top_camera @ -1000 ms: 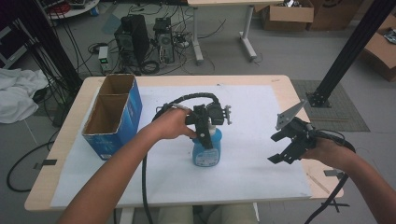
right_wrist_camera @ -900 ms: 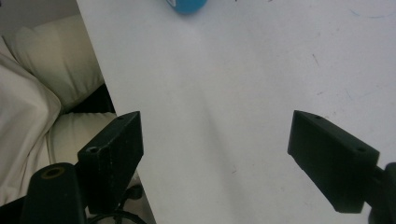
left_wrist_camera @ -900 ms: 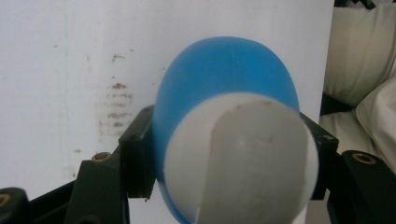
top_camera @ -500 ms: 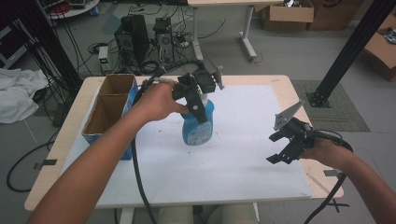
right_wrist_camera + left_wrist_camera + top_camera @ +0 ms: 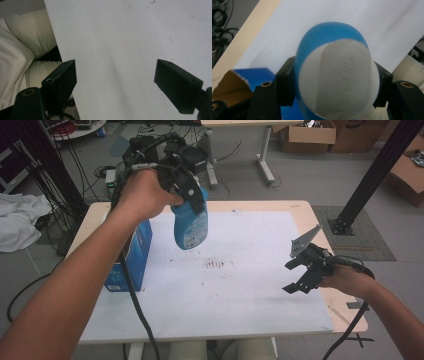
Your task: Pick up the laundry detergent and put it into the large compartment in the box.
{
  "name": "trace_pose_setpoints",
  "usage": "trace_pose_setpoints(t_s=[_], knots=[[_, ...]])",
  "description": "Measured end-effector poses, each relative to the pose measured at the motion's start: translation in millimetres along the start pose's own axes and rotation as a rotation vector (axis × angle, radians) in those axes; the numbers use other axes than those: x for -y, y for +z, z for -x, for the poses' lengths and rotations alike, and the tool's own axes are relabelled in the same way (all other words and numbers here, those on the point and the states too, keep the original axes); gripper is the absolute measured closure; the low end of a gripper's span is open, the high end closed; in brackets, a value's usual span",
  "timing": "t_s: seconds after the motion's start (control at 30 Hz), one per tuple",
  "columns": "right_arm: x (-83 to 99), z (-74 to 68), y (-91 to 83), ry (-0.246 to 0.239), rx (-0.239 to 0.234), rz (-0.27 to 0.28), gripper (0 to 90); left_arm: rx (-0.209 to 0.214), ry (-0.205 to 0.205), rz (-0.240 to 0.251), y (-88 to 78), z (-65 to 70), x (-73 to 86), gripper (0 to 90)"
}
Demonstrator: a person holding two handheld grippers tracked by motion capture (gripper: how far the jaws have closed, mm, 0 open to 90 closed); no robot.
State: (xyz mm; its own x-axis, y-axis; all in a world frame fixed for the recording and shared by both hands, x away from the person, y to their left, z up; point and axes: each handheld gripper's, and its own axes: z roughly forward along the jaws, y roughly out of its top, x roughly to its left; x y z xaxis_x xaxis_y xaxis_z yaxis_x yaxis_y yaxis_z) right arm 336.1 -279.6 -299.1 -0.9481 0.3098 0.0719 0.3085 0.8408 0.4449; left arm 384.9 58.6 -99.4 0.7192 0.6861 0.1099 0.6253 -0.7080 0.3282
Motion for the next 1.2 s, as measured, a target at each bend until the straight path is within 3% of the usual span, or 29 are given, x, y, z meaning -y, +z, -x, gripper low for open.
trace_pose_setpoints(t_s=[0.27,0.57,0.73,0.93,1.2], knots=[[-5.9,1.2,3.6,-0.020,-0.014,0.000,18.1,-0.057,-0.290,0.011,-25.4,-37.2,23.7,37.9],[-9.1,1.5,4.2,-0.026,-0.025,0.015,18.1,-0.110,-0.501,-0.024,-43.9,-73.7,52.8,37.9],[-9.7,0.4,4.1,-0.033,-0.024,0.016,18.1,-0.165,-0.580,-0.038,-51.4,-88.1,64.7,37.9],[-8.8,0.6,4.2,-0.031,-0.025,0.022,18.1,-0.214,-0.695,-0.028,-46.5,-103.0,81.4,38.0],[-7.1,2.8,5.6,-0.022,-0.026,0.018,18.1,-0.247,-0.766,-0.052,-31.1,-118.0,98.2,38.0]])
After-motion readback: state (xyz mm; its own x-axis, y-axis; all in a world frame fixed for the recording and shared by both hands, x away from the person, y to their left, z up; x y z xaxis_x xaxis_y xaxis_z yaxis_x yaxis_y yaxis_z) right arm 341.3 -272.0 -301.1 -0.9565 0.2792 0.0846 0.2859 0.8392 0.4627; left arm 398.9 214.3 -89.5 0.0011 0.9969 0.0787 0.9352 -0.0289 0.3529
